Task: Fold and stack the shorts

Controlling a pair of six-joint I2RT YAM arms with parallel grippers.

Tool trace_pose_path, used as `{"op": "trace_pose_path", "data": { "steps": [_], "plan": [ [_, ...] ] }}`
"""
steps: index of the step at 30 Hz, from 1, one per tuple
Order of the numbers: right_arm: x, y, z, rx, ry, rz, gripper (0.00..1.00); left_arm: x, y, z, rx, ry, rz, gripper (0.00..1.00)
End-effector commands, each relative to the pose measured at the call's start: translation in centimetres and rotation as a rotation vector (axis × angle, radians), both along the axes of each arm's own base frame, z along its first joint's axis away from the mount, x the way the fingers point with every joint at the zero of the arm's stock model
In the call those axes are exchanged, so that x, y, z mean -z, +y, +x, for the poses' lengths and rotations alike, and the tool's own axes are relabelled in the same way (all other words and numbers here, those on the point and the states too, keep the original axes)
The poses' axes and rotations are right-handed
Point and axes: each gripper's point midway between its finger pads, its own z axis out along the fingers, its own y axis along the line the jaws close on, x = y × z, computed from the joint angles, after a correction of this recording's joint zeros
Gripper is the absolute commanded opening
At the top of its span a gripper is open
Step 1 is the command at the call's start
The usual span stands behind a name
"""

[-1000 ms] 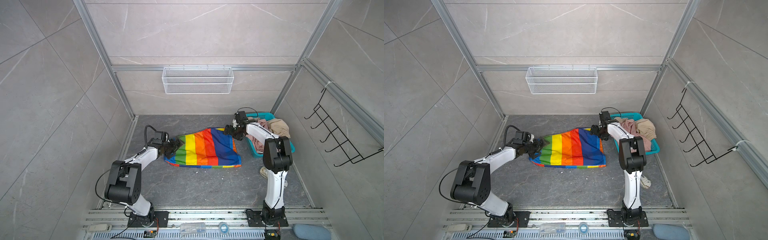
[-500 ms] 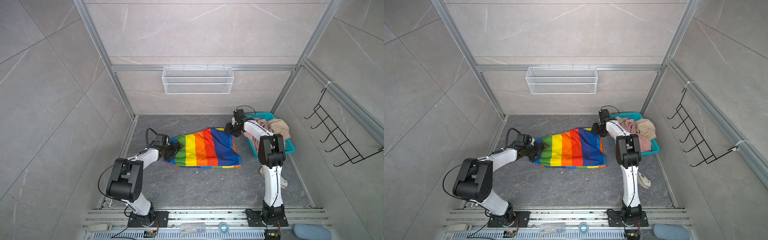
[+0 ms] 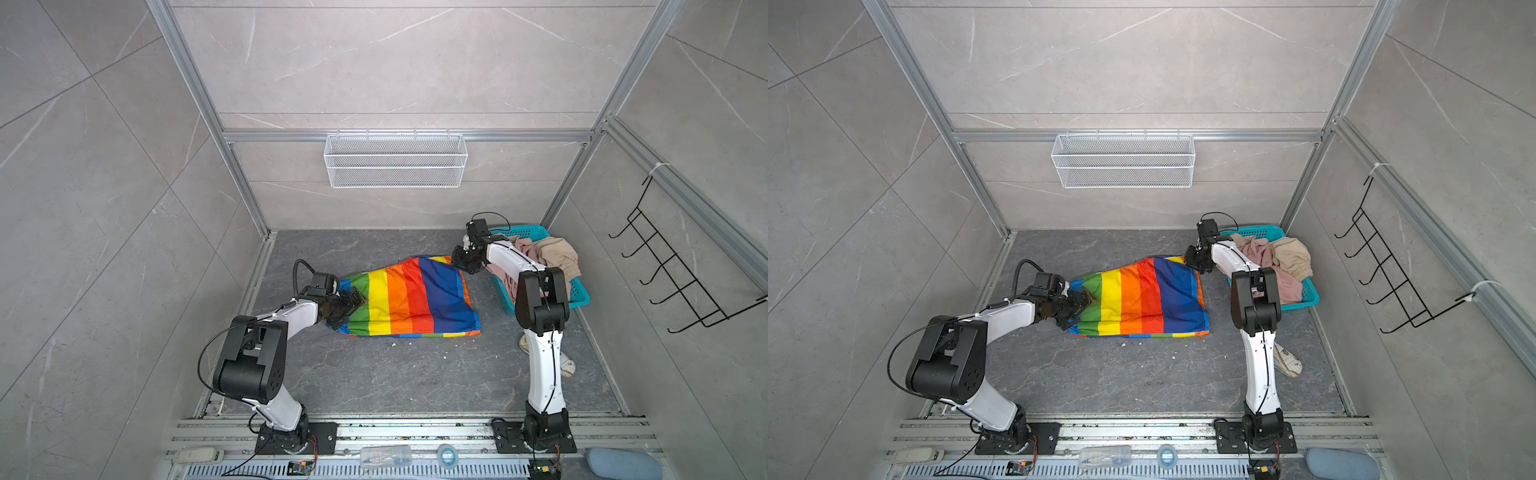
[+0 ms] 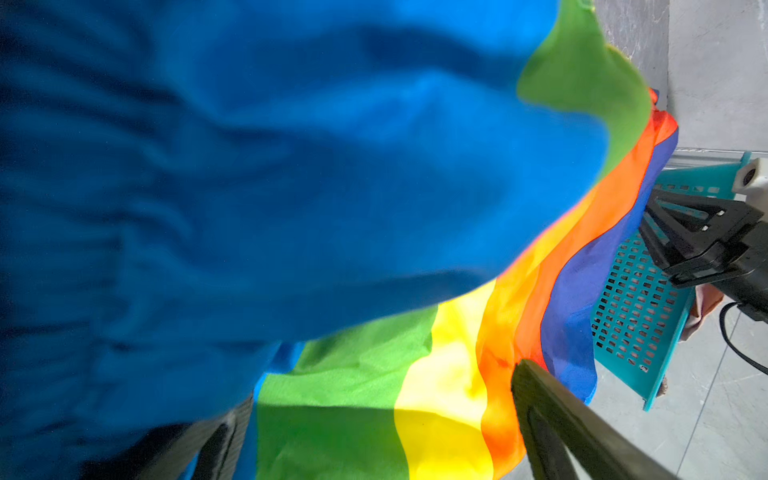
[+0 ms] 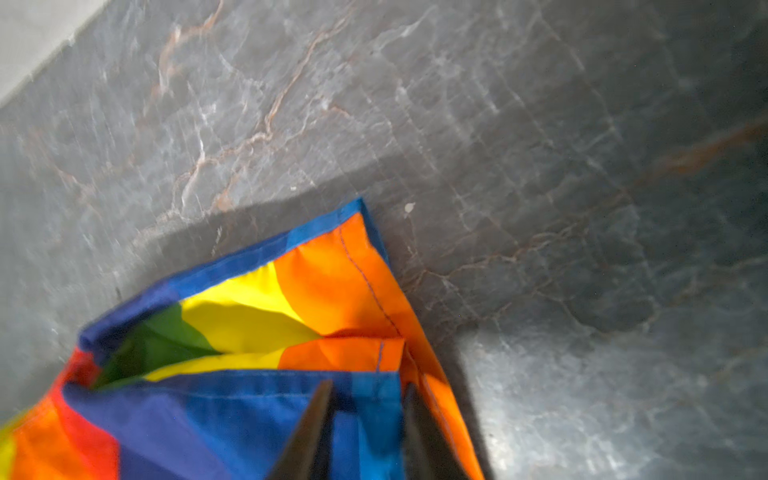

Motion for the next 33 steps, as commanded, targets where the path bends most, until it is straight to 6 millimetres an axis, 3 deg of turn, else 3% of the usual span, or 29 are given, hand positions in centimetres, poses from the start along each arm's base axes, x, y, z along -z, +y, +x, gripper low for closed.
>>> {"op": "trace_pose_path", "data": {
  "steps": [1, 4, 12, 22, 26, 29, 31, 33],
  "plan": [
    [-0.2, 0.4, 0.6, 0.000, -0.015, 0.023, 0.15, -0.3, 0.4, 0.0, 0.016, -0.002, 0.029, 0.99],
    [-0.8, 0.4, 0.8, -0.002, -0.023, 0.024, 0.06, -0.2, 0.2, 0.1, 0.015, 0.006, 0.017, 1.00],
    [-4.2, -0.1, 2.1, 0.016, -0.096, 0.008, 0.02, 0.8, 0.4, 0.1, 0.002, 0.023, 0.027, 0.99],
    [-3.1, -1.5, 4.8, 0.049, -0.095, -0.083, 0.01, 2.1, 0.5, -0.1, 0.014, 0.046, 0.038, 0.99],
    [-1.0, -1.3, 5.3, 0.040, -0.038, -0.093, 0.10, 1.3, 0.5, 0.5, 0.019, 0.033, 0.046, 0.99],
    [-0.5, -0.9, 5.3, 0.038, -0.018, -0.078, 0.33, 0.7, 0.5, 0.8, 0.001, 0.019, 0.040, 0.99],
    [-1.4, -0.8, 5.2, 0.034, -0.032, -0.079, 0.45, 0.3, 0.4, 1.0, -0.001, 0.013, 0.034, 0.99],
    [-3.5, -0.5, 5.2, 0.020, -0.069, -0.076, 0.57, -0.5, 0.3, 1.5, -0.003, -0.003, 0.024, 0.99]
  ]
}}
